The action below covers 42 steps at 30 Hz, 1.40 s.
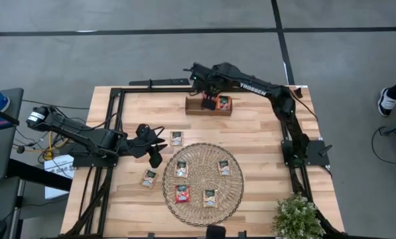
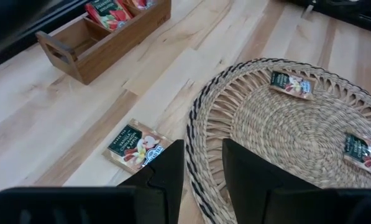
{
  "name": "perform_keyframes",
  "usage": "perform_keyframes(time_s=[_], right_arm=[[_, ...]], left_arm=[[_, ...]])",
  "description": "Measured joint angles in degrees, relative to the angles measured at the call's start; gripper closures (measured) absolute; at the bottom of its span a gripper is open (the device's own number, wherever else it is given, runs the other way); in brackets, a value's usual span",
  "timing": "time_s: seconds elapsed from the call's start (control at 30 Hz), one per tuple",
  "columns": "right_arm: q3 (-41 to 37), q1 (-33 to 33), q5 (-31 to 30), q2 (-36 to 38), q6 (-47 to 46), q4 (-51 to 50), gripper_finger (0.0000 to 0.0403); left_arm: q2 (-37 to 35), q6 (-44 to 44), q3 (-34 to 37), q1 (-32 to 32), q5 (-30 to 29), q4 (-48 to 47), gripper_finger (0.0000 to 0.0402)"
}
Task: Pick & Place Tea
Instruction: Put the red tea bag into the middle section of the wooden organizer
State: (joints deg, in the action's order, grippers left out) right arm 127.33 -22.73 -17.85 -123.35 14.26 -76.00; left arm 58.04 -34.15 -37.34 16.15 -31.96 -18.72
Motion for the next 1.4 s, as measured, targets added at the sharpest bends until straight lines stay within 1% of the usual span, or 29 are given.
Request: perform_keyframes(time_s=[0.1, 0.23, 0.7, 0.87, 1.1, 1.4], right_arm=[[-0.5, -0.5, 1.9, -0.4, 1.2, 0.5, 0.0403], [-3.9, -1.0, 4.3, -0.5, 2.8, 3.5, 0.0403], [-14.9, -1.8, 6.1, -0.6, 4.3, 11.2, 0.0403], [-17.3, -1.8, 6.2, -0.7, 4.2, 13.2, 0.0403], [-18.0, -1.8, 8.5, -0.7, 3.8, 15.6, 0.0403], [-18.0, -1.8, 8.8, -0.7, 2.2, 16.1, 0.0403]], left_arm=[[0.0, 0.0, 0.0, 0.0, 0.0, 0.0, 0.0301], [0.0, -0.1, 0.0, 0.0, -0.6, 0.0, 0.0301], [0.0, -1.3, 0.0, 0.0, -1.1, 0.0, 0.0301], [0.0, -1.3, 0.0, 0.0, -1.3, 0.0, 0.0301], [0.0, -1.4, 0.0, 0.0, -1.3, 0.0, 0.0301], [0.0, -1.5, 0.0, 0.0, -1.4, 0.0, 0.0301]])
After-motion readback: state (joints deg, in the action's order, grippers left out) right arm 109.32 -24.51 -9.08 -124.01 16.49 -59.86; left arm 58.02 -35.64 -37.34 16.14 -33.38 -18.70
